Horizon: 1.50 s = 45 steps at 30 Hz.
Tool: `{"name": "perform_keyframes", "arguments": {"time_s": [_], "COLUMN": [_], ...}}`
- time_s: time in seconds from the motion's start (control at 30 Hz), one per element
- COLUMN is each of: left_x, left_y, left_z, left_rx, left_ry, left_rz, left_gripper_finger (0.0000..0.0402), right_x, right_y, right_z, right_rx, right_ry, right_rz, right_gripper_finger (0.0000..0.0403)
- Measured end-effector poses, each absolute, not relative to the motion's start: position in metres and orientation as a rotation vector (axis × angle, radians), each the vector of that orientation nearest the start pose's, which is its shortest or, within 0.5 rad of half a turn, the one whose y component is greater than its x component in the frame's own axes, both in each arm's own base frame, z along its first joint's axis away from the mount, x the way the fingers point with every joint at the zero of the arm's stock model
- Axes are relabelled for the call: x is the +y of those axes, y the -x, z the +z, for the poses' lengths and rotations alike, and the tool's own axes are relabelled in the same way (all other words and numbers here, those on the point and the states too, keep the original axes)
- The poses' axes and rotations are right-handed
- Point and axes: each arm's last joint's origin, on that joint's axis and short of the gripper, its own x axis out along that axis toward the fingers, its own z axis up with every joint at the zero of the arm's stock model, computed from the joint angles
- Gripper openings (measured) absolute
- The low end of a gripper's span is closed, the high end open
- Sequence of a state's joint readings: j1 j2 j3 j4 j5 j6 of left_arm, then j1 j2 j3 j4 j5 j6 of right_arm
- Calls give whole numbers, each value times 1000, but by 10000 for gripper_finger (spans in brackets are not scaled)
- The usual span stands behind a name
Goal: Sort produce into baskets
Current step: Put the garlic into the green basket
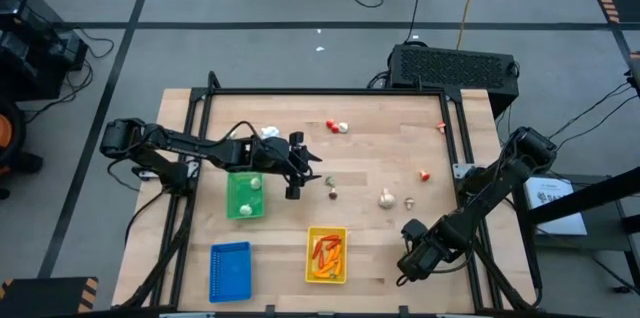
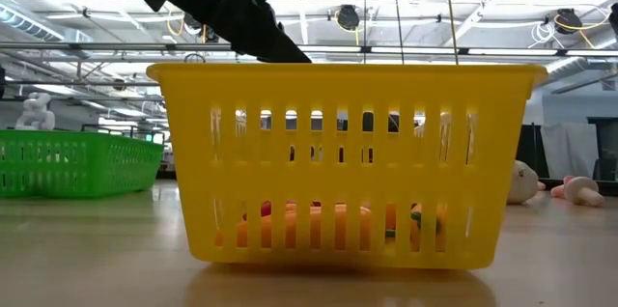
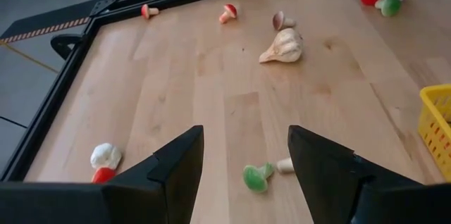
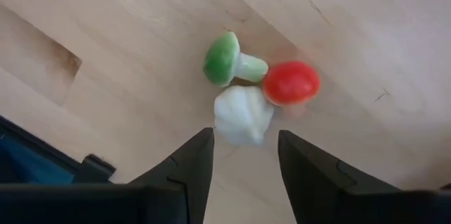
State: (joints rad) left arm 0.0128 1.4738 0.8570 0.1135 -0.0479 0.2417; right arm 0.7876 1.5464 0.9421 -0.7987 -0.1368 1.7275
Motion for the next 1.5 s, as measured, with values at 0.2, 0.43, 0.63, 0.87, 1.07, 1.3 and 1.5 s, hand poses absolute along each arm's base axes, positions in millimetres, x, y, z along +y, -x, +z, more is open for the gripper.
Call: {"name": "perform_keyframes", "arguments": {"time_s": [0.2, 0.43, 0.63, 0.87, 1.07, 1.3, 1.5], "left_x": [5, 5, 5, 5, 5, 5, 4], "left_y": [-313, -313, -313, -313, -313, -313, -313], "left_z": [227, 226, 225, 225, 225, 225, 226], "left_rx": [511, 514, 526, 530, 532, 532, 520], "left_ry": [-246, -245, -245, -242, -242, -242, -208], "left_rz": [-3, -4, -6, -5, -6, -6, -20], "left_gripper_finger": [215, 215, 215, 215, 215, 215, 215], "right_x": [192, 194, 194, 194, 194, 191, 181], "right_y": [-185, -188, -187, -186, -186, -186, -183], "right_z": [175, 174, 172, 172, 173, 180, 206], "right_rx": [1559, 1537, 1559, 1568, 1580, 1525, 1375], "right_ry": [-868, -842, -831, -831, -822, -769, -758], "right_rz": [-579, -532, -538, -540, -521, -452, -363], "right_gripper_finger": [150, 150, 131, 86, 27, 4, 1]}}
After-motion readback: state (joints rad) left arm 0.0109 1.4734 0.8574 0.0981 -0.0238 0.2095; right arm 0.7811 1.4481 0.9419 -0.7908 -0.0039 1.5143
